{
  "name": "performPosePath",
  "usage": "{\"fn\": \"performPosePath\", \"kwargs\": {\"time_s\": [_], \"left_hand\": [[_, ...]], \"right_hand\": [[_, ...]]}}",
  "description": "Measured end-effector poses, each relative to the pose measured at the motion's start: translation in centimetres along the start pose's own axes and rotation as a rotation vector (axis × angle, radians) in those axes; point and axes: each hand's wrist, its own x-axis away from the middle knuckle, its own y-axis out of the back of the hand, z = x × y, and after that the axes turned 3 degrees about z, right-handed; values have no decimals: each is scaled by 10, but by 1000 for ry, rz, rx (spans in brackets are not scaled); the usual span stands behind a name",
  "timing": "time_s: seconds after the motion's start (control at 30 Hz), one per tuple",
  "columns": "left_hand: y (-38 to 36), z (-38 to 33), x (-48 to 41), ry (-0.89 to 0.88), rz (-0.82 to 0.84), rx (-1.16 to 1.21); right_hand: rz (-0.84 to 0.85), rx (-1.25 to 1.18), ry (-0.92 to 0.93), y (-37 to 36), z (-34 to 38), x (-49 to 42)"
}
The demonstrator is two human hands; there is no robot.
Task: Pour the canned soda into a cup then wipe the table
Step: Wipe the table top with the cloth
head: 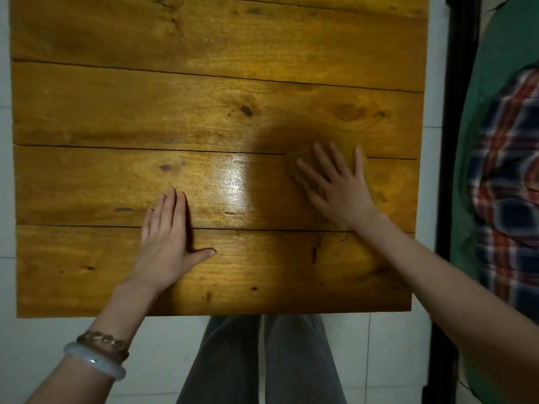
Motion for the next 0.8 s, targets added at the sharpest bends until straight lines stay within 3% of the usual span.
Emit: {"fn": "performPosePath", "kwargs": {"time_s": [0.13, 0.23, 0.33, 0.47, 0.63, 0.7, 0.8], "left_hand": [[1, -1, 0, 5, 6, 1], [2, -2, 1, 9, -4, 10], [2, 0, 1, 14, -14, 29], [2, 1, 2, 11, -12, 37], [3, 2, 2, 10, -5, 29], [4, 2, 1, 16, -4, 28], [3, 2, 1, 15, -10, 42]], "right_hand": [[-36, -84, -230, 25, 13, -86], [-37, -126, -295, 37, 49, -134], [-39, -79, -71, 34, 99, -139], [-49, -88, 330, 8, 145, -64], [10, -13, 463, -17, 98, 30], [13, 46, 399, -16, 63, 39], [14, 16, 163, -7, 15, 25]]}}
